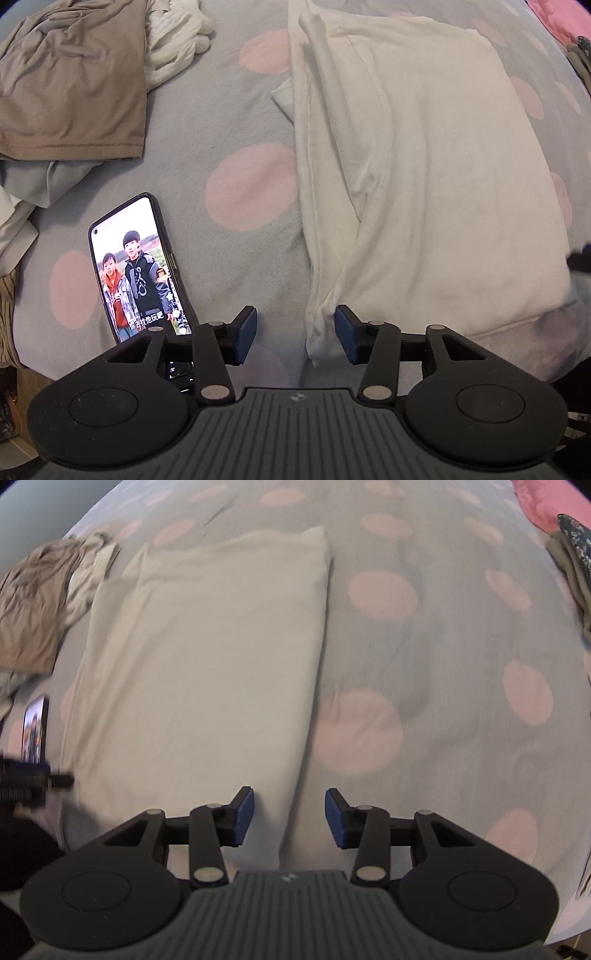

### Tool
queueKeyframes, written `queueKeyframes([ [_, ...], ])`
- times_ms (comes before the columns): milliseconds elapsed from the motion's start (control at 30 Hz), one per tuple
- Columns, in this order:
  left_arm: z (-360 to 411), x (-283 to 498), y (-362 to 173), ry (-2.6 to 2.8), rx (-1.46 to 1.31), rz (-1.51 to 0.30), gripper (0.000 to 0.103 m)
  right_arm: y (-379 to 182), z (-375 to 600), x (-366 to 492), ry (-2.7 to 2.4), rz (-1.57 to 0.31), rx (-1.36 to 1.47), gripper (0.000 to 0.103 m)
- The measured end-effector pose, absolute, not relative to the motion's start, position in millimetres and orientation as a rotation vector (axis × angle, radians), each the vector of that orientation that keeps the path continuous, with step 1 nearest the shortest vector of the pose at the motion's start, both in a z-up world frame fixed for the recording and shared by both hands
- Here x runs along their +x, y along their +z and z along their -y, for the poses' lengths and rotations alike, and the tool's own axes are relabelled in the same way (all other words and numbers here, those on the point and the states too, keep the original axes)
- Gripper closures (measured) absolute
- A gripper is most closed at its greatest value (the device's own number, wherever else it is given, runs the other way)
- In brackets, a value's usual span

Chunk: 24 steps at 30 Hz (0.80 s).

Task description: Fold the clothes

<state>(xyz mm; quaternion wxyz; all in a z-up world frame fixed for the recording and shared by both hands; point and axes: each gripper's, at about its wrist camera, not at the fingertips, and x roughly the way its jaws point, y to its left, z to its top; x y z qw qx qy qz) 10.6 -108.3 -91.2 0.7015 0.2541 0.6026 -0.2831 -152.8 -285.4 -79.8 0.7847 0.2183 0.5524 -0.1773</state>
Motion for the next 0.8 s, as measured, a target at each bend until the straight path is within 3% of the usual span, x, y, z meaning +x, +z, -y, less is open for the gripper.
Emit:
queueKeyframes([
  [167,113.5,7.3,-95.1,-0.612,0.588,-1.334,0.059,-88.8,251.4,-182.2,-0.356,-1.184,0.432,0.057],
  [600,125.2,-0.9,-97.1,-0.584,0.661,-1.3,0.059,-116.9,221.1,-179.8,-0.614,-0.909,0.453,0.059],
  [700,124.5,0.8,-99.3,-0.583,0.656,-1.306,0.058,-125.7,220.8,-179.4,-0.68,-0.912,0.478,0.071],
  [733,123.9,1.8,-100.3,-0.582,0.652,-1.311,0.057,-125.0,220.2,-181.2,-0.676,-0.911,0.482,0.083],
  [800,123.3,2.6,-100.7,-0.584,0.651,-1.312,0.057,-116.5,214.1,-182.8,-0.67,-0.931,0.425,0.088],
])
